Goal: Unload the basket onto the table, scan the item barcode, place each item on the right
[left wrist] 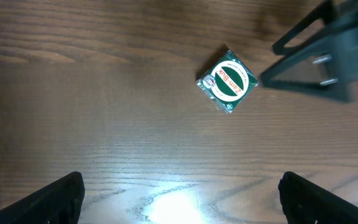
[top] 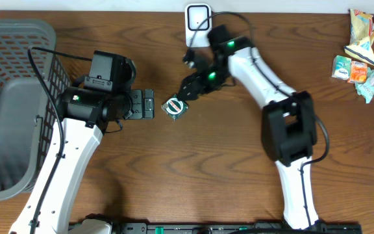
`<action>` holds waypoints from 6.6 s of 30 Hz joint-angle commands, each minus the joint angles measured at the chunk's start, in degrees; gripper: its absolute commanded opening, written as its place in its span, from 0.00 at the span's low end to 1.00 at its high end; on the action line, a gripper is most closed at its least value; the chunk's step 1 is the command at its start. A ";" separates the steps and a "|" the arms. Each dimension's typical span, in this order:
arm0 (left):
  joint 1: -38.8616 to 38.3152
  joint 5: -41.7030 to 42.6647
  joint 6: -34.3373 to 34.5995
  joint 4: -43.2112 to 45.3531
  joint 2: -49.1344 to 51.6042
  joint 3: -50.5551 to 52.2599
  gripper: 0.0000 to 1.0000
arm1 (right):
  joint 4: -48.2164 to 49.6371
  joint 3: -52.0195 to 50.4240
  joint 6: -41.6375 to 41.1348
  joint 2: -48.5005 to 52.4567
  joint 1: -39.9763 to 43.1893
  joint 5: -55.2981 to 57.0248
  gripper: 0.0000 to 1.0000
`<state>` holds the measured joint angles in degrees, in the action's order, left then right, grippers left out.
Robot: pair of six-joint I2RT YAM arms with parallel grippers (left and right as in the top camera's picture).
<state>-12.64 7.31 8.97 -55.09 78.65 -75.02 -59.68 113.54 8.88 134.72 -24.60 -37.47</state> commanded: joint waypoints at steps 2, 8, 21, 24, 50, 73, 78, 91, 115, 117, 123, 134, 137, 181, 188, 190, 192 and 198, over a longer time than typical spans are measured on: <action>0.07 -0.31 -0.35 0.02 -0.37 -0.63 0.98 | 1.46 1.05 -10.45 -2.14 -6.80 22.03 0.81; 0.07 -0.31 -0.35 0.00 -0.37 -0.63 0.98 | 2.10 1.05 -14.97 -1.46 -12.81 34.69 0.83; 0.07 -0.31 -0.35 0.00 -0.37 -0.63 0.97 | 2.16 0.96 -15.47 2.23 -15.15 36.59 0.78; 0.07 -0.31 -0.35 0.00 -0.37 -0.63 0.97 | 2.03 0.94 -15.37 3.17 -15.15 37.05 0.78; 0.07 -0.31 -0.35 0.00 -0.37 -0.63 0.98 | -3.98 0.79 -13.55 4.42 -7.26 28.20 0.76; 0.07 -0.31 -0.35 0.00 -0.37 -0.63 0.98 | 1.05 0.66 -7.50 4.28 -6.99 38.77 0.83; 0.07 -0.31 -0.35 0.00 -0.37 -0.63 0.98 | 1.62 -0.96 -7.52 4.28 -6.88 37.66 0.71; 0.07 -0.33 -0.35 0.00 -0.37 -0.63 0.98 | 0.20 1.44 -7.50 4.09 -5.70 30.38 0.65; 0.07 -0.31 -0.35 0.00 -0.37 -0.63 0.98 | -11.93 3.58 14.71 1.55 11.80 -33.48 0.60; 0.07 -0.31 -0.35 0.00 -0.37 -0.63 0.98 | -12.48 3.58 16.94 1.55 12.50 -36.57 0.60; 0.07 -0.31 -0.35 0.00 -0.37 -0.63 0.98 | -12.50 3.58 19.54 1.55 12.81 -42.29 0.59; 0.07 -0.31 -0.35 0.00 -0.39 -0.63 0.97 | -12.33 3.58 19.52 1.55 13.11 -43.06 0.58; 0.07 -0.31 -0.35 0.02 -0.37 -0.63 0.98 | -12.33 3.58 19.52 1.55 13.16 -43.06 0.58; 0.07 -0.31 -0.35 0.00 -0.37 -0.63 0.97 | -7.21 3.56 1.66 1.57 7.43 6.93 0.57; 0.07 -0.31 -0.35 0.00 -0.37 -0.63 0.98 | -5.99 3.56 -3.37 1.57 2.19 17.35 0.68; 0.07 -0.31 -0.35 0.00 -0.39 -0.63 0.97 | -6.99 3.58 -4.39 1.57 1.60 18.05 0.69; 0.07 -0.31 -0.35 0.00 -0.37 -0.63 0.98 | -8.68 3.87 -4.74 1.55 1.40 18.05 0.70; 0.07 -0.31 -0.35 0.00 -0.37 -0.63 0.98 | -15.89 6.82 -6.34 0.90 1.79 18.12 0.79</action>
<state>-12.64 7.31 8.97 -55.09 78.65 -75.02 -73.73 117.60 4.32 138.23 -23.33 -20.38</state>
